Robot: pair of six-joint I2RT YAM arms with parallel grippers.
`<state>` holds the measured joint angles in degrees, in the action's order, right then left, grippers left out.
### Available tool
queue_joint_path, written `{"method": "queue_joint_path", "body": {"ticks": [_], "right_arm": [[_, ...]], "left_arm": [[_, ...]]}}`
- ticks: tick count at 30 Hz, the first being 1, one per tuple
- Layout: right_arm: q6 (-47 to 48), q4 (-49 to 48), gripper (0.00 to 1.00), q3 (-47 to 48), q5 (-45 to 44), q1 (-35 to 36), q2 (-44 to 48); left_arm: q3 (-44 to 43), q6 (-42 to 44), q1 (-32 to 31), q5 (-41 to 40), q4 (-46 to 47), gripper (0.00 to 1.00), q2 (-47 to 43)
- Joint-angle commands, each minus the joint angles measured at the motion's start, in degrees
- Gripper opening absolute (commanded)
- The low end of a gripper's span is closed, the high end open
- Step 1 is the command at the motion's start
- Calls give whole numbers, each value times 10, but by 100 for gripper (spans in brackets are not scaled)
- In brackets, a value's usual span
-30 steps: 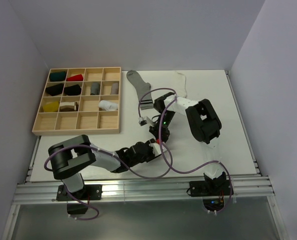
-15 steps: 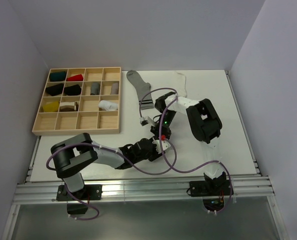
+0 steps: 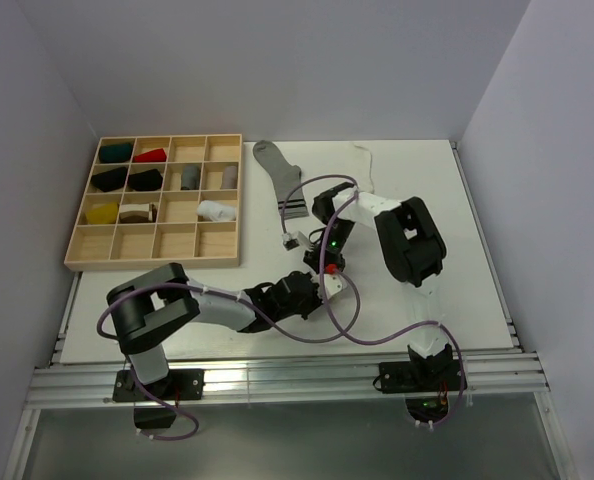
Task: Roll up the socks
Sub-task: Roll the sock at the center of the board.
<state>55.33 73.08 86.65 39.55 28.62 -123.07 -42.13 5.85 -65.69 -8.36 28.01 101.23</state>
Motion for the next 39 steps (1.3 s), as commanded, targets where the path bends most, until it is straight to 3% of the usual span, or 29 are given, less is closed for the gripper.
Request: {"method": "queue_joint_path", "body": {"ticks": [1,6,12,23,29,35,39], "right_arm": [[-7,-68,29,-23,-11,12,8],[-36,-120,41,-50,-20,-1,60],[-58,-127,46,-53,-3,-44,112],[-96,-193,49,-111,7,-133,220],[-109,-271,49,-194,29,-197,333],[-126,-375,50,-318,24,-206,473],[-90,-384,53,-379,52,-207,539]], "left_arm": [[2,-52,15,63,-86,0,36],[19,-97,36,128,-85,0,33],[18,-117,56,164,-96,0,23],[-8,-133,72,194,-137,0,45],[-36,-151,101,243,-161,0,53],[-59,-160,122,276,-187,0,59],[-80,-164,130,305,-214,0,81]]}}
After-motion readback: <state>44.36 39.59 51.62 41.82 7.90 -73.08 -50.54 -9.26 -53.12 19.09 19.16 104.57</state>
